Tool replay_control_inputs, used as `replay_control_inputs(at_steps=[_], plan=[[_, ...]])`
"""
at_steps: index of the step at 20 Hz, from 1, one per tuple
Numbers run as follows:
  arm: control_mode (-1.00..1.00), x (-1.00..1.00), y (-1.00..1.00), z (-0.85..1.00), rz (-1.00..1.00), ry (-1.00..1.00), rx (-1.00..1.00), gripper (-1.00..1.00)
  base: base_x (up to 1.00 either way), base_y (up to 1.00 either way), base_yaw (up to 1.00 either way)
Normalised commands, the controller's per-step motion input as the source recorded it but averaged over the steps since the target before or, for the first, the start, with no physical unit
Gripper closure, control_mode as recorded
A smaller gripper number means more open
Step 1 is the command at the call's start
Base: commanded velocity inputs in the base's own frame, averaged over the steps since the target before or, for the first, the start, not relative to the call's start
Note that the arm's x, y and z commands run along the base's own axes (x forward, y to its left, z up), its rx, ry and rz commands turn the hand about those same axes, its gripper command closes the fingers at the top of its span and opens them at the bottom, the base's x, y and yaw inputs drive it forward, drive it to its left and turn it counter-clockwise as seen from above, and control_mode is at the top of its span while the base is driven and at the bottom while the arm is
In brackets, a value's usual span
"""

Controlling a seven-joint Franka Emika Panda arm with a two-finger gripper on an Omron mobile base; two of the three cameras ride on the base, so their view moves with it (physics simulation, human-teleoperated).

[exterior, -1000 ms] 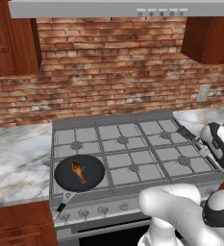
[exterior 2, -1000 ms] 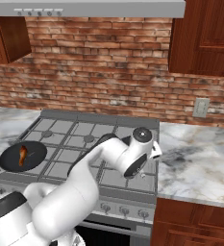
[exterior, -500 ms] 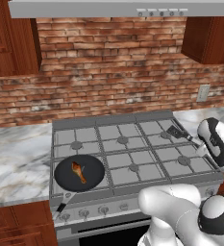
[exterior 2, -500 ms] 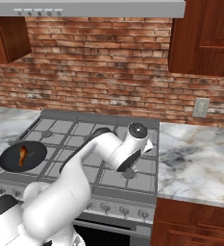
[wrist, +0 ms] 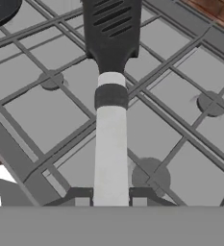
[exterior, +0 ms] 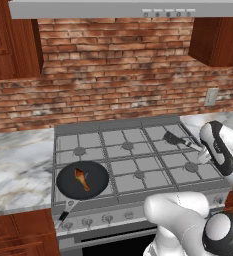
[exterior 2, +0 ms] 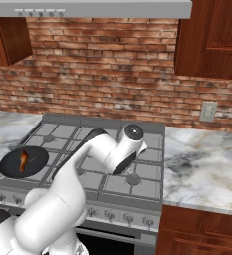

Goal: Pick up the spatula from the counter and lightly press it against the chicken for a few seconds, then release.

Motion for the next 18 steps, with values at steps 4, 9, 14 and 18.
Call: replay_control_inputs(at_steps=[4,9,14,18], plan=[[-1.0,0.0,0.49,0.0,0.07,0.0,-0.02,1.0,0.0,0.0,0.0],[-1.0,0.0,0.45,0.0,0.04,0.0,-0.03,1.0,0.0,0.0,0.0],[-1.0,0.0,0.38,0.0,0.05,0.0,0.0,1.0,0.0,0.0,0.0],[-1.0,0.0,0.36,0.02,0.06,0.0,-0.02,1.0,0.0,0.0,0.0]])
